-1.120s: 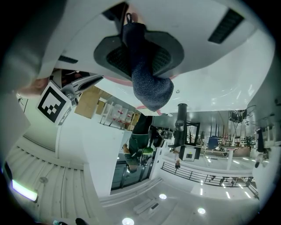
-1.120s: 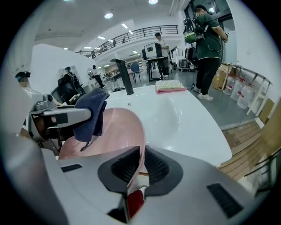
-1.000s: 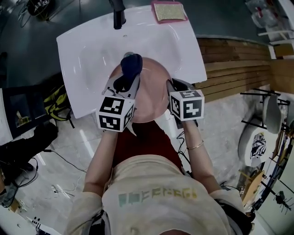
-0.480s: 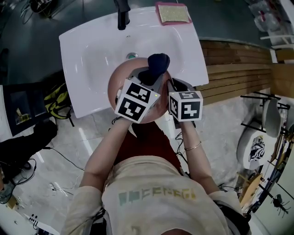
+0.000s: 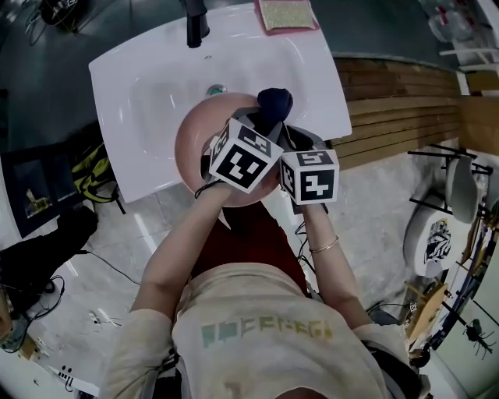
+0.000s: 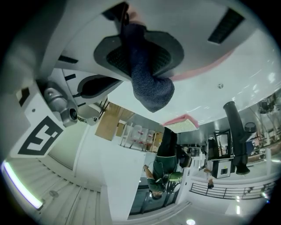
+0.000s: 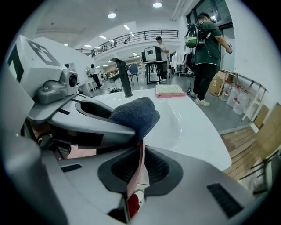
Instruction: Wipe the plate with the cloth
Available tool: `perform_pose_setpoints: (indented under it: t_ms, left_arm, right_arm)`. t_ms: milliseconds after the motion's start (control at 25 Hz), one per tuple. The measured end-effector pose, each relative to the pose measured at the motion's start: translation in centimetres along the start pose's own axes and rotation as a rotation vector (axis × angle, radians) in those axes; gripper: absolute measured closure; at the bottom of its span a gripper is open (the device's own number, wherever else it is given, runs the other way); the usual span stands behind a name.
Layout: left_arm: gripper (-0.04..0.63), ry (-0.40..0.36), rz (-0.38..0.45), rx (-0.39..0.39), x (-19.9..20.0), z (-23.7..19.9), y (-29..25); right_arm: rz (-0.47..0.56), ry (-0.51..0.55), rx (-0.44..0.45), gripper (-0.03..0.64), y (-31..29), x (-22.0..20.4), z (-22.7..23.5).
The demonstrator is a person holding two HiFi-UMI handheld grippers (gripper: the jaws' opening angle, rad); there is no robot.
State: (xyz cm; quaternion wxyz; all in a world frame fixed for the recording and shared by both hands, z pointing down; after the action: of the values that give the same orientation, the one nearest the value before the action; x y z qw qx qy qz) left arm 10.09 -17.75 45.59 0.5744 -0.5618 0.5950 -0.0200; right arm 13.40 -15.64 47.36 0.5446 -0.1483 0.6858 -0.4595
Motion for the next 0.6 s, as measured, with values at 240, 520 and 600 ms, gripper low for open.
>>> perform_pose_setpoints:
  t_ms: [240, 520, 600]
  left_arm:
    - [0.515, 0.019, -0.038, 0.021, -0.5, -1.5, -0.2]
    - [0.515, 0.029, -0.062, 0.073, -1.0, -3.9, 0.7]
    - [0.515, 0.038, -0.069, 0.089, -1.1, -4.6, 1.0]
  right_arm:
    - [0.001, -0.005, -0.006, 0.555, -0.1, 0.2, 0.2]
    - [0.000, 0.005, -0.020, 0.555, -0.2, 0.3, -0.1]
    - [0.001, 0.007, -0.024, 0.555, -0.2, 0.3, -0.1]
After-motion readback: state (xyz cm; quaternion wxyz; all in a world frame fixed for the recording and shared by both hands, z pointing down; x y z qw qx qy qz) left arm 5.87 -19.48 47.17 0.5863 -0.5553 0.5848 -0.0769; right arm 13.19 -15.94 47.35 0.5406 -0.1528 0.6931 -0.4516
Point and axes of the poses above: the fingertips, and each gripper's own axes: y backward along the fingers, z to its right, x out of its top, the point moved 2 cm from there along y, backward along the fingers, and after that the axes turned 9 degrees about y, right-handed, at the moved point
